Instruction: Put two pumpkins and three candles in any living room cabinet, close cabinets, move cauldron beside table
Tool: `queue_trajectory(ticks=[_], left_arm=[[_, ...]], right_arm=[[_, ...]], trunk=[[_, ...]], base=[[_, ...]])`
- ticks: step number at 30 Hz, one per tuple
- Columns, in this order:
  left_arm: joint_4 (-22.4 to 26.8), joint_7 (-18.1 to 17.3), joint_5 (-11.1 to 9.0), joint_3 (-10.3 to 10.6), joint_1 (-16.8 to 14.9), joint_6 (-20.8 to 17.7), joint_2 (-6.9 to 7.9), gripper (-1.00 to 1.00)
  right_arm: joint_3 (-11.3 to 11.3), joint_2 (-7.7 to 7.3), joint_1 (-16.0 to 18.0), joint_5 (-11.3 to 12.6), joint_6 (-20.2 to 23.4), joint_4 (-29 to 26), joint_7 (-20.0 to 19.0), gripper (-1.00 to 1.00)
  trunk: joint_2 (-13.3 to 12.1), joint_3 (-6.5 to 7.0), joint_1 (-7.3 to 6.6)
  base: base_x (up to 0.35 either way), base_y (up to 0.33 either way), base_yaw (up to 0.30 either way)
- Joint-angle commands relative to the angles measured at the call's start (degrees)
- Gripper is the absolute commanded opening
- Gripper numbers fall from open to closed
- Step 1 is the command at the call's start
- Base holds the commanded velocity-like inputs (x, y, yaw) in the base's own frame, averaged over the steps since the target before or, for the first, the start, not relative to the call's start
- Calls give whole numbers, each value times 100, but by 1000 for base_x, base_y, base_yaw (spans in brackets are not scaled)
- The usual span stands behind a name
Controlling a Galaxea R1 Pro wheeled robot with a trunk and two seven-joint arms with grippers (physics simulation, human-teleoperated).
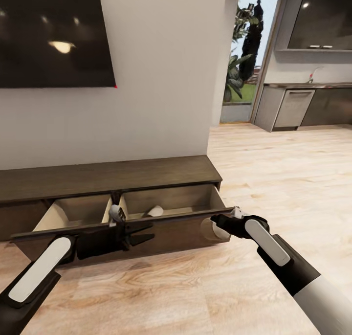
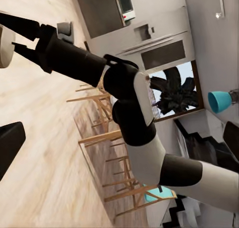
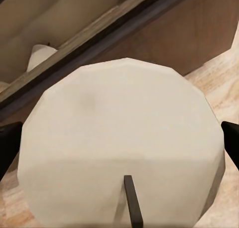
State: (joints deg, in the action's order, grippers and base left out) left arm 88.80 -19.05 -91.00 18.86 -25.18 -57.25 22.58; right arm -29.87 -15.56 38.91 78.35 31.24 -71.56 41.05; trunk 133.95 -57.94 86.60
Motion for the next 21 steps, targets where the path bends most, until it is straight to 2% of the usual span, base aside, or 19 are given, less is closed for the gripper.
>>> queue_trajectory(ticks=[1, 4, 7, 9, 12, 21], left_arm=[[4, -46, 28, 6, -1, -2, 6, 100], [12, -46, -100, 4, 3, -5, 16, 100], [14, -46, -265, 4, 4, -5, 18, 100], [14, -46, -293, 9, 4, -6, 18, 100], [14, -46, -309, 19, 4, -6, 19, 100], [9, -49, -322, 22, 6, -6, 21, 100]], right_arm=[[-12, -11, 4, 45, 20, -42, 53, -100], [-16, -34, 3, 67, 111, -330, 79, -100], [-18, -24, 2, 109, 221, -1189, 181, -100], [-19, -30, 2, 254, 244, -1485, 338, -100], [-19, -54, 2, 413, 256, -1671, 556, -100], [-21, -49, 2, 458, 241, -1716, 631, -100]], trunk=[[-39, 13, -23], [-160, 67, -89], [-280, 121, -155], [-360, 156, -199], [-480, 210, -265], [-480, 210, -265]], base=[[0, 0, 0], [0, 0, 0], [0, 0, 0], [0, 0, 0], [0, 0, 0], [1, 0, 0]])
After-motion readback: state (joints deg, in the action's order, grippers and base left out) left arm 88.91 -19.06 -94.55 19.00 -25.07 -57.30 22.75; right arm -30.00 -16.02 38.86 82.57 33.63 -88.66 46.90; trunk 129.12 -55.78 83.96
